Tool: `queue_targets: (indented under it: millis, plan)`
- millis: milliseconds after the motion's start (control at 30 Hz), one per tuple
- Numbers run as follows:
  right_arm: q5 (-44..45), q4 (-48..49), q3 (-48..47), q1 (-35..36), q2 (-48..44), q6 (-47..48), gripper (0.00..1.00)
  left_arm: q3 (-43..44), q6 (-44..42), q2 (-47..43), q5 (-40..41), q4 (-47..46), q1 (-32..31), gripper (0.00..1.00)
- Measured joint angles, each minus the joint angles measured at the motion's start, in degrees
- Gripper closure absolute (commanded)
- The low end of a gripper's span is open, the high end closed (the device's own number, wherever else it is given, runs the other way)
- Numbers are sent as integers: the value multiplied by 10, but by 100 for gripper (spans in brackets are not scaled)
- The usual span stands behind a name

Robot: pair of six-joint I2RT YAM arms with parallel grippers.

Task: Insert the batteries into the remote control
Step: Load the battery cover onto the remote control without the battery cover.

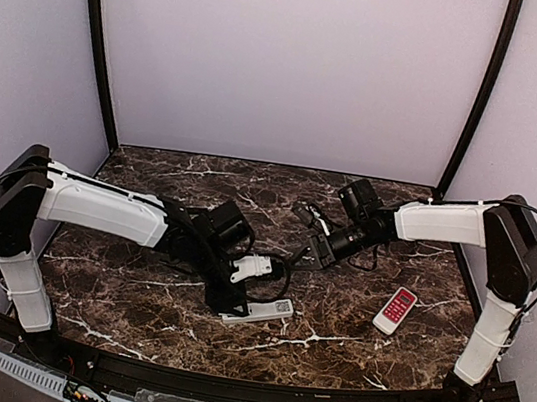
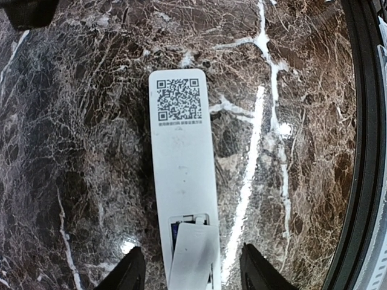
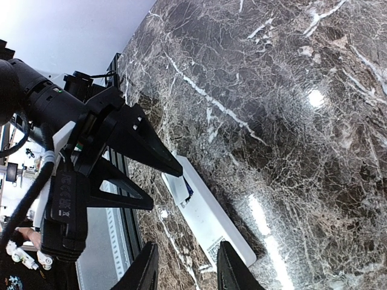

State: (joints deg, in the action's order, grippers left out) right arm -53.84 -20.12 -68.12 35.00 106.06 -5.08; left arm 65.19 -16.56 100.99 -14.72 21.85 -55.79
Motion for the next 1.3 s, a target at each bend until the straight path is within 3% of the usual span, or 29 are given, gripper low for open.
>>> queue_targets:
  millis: [1300]
  plan:
    - [0,0,6,-2,0,0,68,14,-9,45,-24,1,10,55]
